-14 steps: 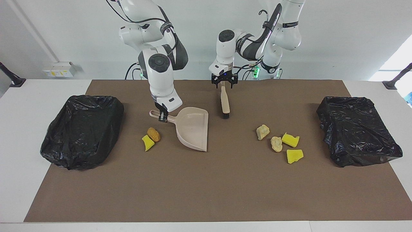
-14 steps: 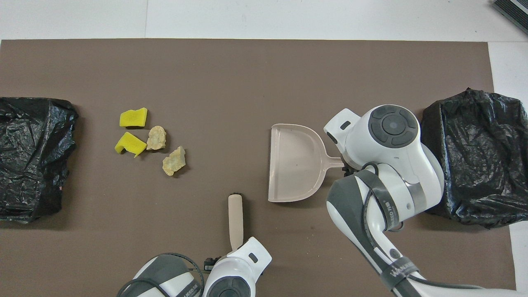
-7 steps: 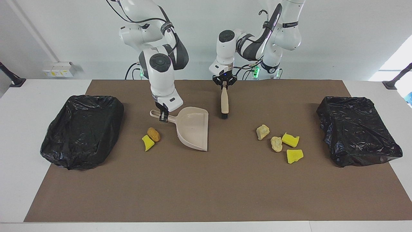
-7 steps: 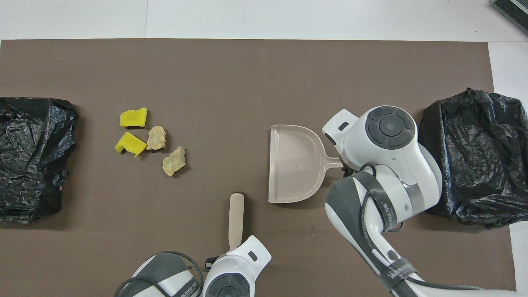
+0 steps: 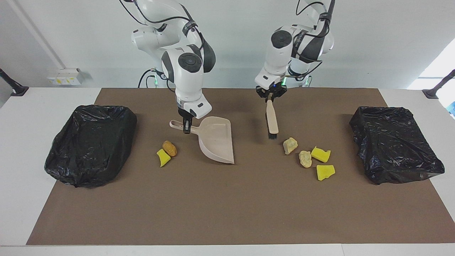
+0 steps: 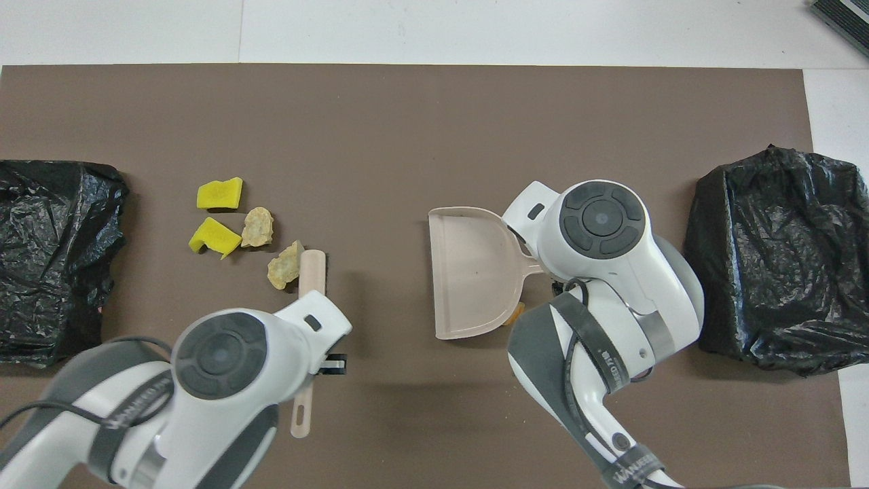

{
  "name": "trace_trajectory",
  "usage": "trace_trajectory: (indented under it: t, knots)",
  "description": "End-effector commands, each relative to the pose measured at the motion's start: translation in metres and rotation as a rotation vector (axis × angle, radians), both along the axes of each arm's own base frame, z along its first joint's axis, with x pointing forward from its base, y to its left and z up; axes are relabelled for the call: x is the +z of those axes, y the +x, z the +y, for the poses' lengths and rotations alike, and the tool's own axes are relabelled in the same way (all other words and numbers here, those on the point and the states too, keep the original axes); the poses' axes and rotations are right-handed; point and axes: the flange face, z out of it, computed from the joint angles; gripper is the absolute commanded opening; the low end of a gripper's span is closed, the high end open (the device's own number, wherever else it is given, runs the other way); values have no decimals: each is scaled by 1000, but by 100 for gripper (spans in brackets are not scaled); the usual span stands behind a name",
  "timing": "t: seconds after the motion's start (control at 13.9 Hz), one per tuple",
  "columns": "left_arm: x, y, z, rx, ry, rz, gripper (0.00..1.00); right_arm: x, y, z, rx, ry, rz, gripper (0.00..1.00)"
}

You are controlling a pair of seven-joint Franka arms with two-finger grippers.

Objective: Sweep and dump trash in bin
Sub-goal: 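Move the brush with the left gripper behind the yellow sponge pieces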

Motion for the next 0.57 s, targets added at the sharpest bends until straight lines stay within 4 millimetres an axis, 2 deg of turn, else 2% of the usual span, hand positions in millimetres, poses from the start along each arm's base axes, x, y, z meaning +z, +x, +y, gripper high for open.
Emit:
trace_trajectory:
  t: [0.0,0.22,0.36,0.43,0.5]
  knots:
    - [19,45,59,19,-21,14,0,-11,6,9,-25,-7,20,0]
    - [26,106,138,40,-27,-13,0,-19,9,10,-32,-3,20,0]
    - [30,132,186,-5,-11,-39,0,-22,7,9,-92,18,31,0]
    - [25,146,204,-22,-3,-41,0,-22,7,10,-108,20,26,0]
    - [13,166,211,-29,15,-48,0,-25,6,10,-115,19,29,0]
